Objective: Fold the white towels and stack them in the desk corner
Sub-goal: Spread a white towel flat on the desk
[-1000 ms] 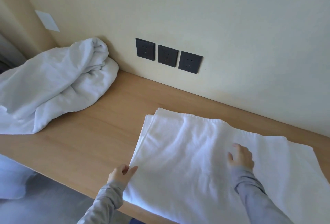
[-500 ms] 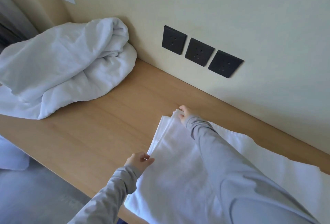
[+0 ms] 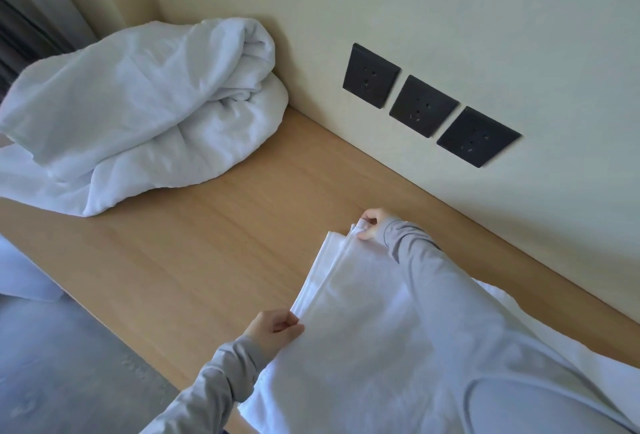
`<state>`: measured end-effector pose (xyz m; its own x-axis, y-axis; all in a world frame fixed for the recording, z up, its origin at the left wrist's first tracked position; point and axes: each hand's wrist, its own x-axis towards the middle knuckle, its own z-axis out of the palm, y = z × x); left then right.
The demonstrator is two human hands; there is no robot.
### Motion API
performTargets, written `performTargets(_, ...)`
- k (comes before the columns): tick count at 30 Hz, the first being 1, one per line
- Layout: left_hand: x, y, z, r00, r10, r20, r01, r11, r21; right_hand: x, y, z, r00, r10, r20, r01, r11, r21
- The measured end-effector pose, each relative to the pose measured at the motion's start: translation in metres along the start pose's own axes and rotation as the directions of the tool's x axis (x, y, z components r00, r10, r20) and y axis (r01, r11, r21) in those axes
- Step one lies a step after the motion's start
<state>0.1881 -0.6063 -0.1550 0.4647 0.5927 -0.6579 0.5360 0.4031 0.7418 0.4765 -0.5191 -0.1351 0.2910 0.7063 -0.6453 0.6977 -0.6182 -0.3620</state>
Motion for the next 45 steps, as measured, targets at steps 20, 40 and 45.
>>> performTargets(20, -0.038, -0.018, -0.006, 0.999, -0.04, 0.021, 0.037, 0.987, 0.156, -0.053, -0.023, -0.025, 0.912, -0.373, 0.169, 0.345, 0.923, 0.173)
performTargets(40, -0.069, -0.07, -0.012, 0.995, -0.088, -0.041, 0.096, 0.958, 0.272, -0.045, -0.046, 0.034, 0.979, -0.106, 0.173, 0.15, 0.952, -0.266)
performTargets(45, -0.068, -0.062, -0.017, 0.997, -0.072, 0.003, 0.069, 0.966, 0.25, -0.054, -0.045, 0.02, 0.963, -0.2, 0.18, 0.242, 0.935, -0.26)
